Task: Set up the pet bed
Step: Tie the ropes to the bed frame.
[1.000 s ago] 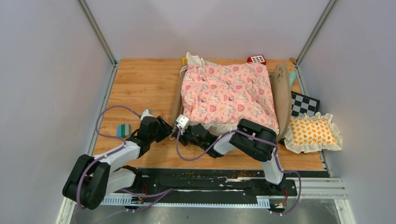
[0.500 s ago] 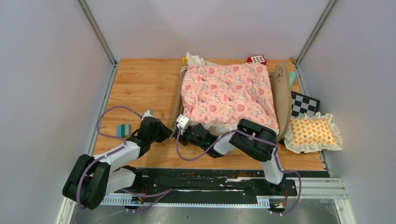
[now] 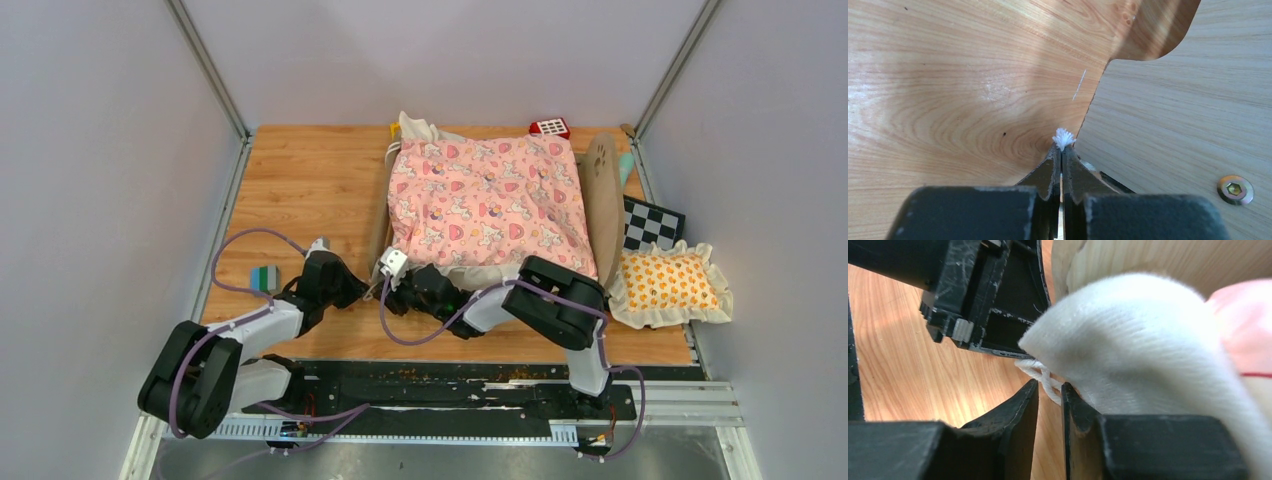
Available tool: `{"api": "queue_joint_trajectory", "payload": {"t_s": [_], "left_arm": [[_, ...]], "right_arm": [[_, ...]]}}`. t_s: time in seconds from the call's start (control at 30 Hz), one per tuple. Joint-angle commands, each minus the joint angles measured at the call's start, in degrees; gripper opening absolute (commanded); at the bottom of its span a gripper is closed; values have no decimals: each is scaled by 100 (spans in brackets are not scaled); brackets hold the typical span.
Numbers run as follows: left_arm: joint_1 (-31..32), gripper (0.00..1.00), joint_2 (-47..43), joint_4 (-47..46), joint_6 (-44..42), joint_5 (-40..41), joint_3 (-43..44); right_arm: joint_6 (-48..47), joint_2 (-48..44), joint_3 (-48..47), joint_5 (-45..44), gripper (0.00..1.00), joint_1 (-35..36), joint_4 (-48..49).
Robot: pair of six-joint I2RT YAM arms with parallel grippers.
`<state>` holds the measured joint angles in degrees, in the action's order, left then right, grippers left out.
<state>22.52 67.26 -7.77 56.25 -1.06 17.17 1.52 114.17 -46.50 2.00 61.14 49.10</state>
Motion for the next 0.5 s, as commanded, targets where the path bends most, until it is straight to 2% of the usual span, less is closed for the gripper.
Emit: {"api": "queue_joint_trajectory", "payload": {"t_s": [0.0, 0.17, 0.3, 0.43, 0.47], "left_arm": [[13, 0, 83, -228, -91, -37, 12], [14, 0, 146, -263, -122, -89, 45], [15, 0, 171, -275, -150, -120, 59], [15, 0, 184, -285, -157, -160, 74], [15, 0, 182, -283, -163, -170, 76]], "right_arm": [[-71, -631, 2, -15, 25, -15, -601], [-125, -1013, -50, -34, 32, -24, -1557], [-370, -1040, -334, -187, 35, -36, -2551], [-456, -914, -556, -196, 37, -85, -2920], [-485, -880, -589, -193, 41, -102, -2951]]}}
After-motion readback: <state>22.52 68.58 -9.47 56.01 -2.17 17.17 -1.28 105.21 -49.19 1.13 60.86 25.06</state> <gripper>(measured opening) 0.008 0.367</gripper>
